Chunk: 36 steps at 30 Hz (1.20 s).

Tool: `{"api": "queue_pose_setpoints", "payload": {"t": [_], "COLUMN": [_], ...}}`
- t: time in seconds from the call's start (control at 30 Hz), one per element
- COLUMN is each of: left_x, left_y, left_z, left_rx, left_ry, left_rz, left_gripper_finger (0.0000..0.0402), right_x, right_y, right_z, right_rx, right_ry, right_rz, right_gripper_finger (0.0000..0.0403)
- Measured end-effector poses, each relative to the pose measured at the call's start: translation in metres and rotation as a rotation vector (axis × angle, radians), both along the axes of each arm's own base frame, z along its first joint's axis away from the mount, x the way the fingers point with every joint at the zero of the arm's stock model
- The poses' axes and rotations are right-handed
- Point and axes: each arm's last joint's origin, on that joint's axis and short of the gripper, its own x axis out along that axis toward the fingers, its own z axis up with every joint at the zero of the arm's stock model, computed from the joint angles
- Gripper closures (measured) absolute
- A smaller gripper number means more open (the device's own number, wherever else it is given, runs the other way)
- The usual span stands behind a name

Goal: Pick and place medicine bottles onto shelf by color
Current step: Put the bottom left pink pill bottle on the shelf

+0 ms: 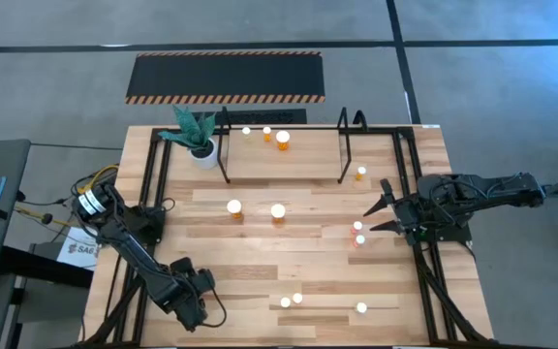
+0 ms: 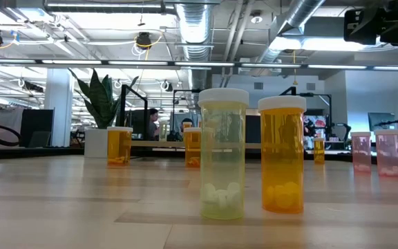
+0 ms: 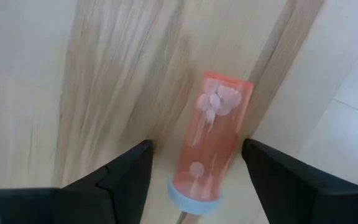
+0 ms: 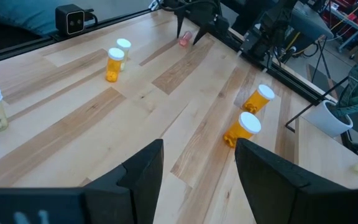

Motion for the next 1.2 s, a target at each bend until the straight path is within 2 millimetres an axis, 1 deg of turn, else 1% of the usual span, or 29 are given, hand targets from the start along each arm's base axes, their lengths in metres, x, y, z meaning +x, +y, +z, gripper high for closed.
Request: {"api": "queue_pose_setpoints", "payload": {"t": [0.17, 0.37, 0.57, 0.73, 0.9, 1.1, 1.2], "left_x": [0.003, 0.013, 0.025, 0.035, 0.040, 0.045, 0.048], "left_y": [0.002, 0.009, 0.014, 0.019, 0.025, 0.031, 0.035], "left_z": [0.000, 0.001, 0.006, 0.008, 0.008, 0.010, 0.011], "left_rx": [-0.015, -0.061, -0.097, -0.154, -0.212, -0.371, -0.407], "left_ry": [0.011, 0.049, 0.081, 0.108, 0.164, 0.293, 0.316], "left_rz": [0.050, 0.167, 0.157, 0.181, 0.140, 0.110, 0.124], "left_gripper_finger": [0.0205, 0.0258, 0.0291, 0.0304, 0.0306, 0.0307, 0.0307], "right_x": [0.000, 0.000, 0.000, 0.000, 0.000, 0.000, 0.000], "right_y": [0.000, 0.000, 0.000, 0.000, 0.000, 0.000, 0.000], "right_z": [0.000, 0.000, 0.000, 0.000, 0.000, 0.000, 0.000], "right_rx": [0.000, 0.000, 0.000, 0.000, 0.000, 0.000, 0.000], "right_ry": [0.000, 0.000, 0.000, 0.000, 0.001, 0.001, 0.001], "right_rz": [0.000, 0.000, 0.000, 0.000, 0.000, 0.000, 0.000], "right_gripper_finger": [0.0180, 0.0180, 0.0180, 0.0180, 0.0180, 0.0180, 0.0180]}}
